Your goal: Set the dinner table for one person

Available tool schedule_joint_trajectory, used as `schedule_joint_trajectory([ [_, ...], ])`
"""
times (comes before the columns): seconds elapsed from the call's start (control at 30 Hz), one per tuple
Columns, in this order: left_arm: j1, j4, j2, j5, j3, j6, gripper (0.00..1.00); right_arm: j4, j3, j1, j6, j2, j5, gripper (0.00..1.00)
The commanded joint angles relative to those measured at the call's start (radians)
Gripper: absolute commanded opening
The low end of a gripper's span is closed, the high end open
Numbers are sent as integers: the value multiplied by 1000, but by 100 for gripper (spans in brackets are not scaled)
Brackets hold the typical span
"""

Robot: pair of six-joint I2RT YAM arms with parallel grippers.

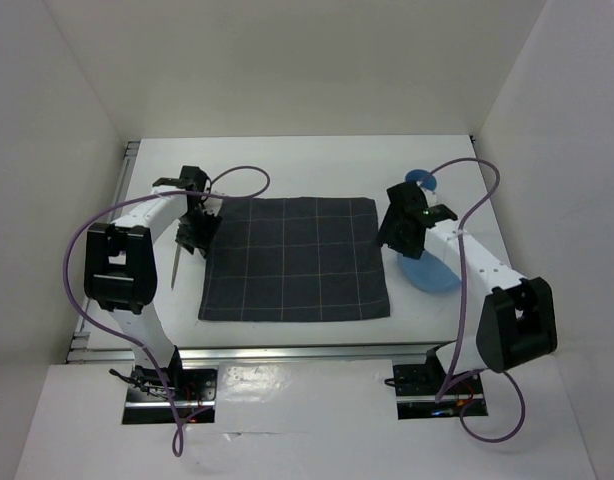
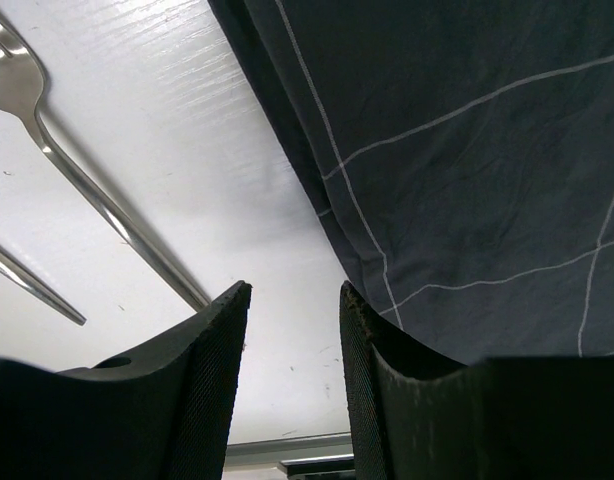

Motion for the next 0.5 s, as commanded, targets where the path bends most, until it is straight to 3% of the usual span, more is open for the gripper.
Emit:
schedule_joint_trajectory([
  [0.0,4,-1,-53,46,1,20,49,-110,19,-76,-125,75,61,70],
  [0.33,4,-10,-53,56,-17,20,49,42,-5,-105,-215,218,95,64],
  [0.4,4,-10,-53,56,-17,20,49,51,-5,-105,-226,244,117,56],
  [0.43,4,-10,-63,65,-17,11,49,51,-5,-105,-226,265,127,41],
  [0.47,4,-10,-63,65,-17,11,49,51,-5,-105,-226,265,127,33],
])
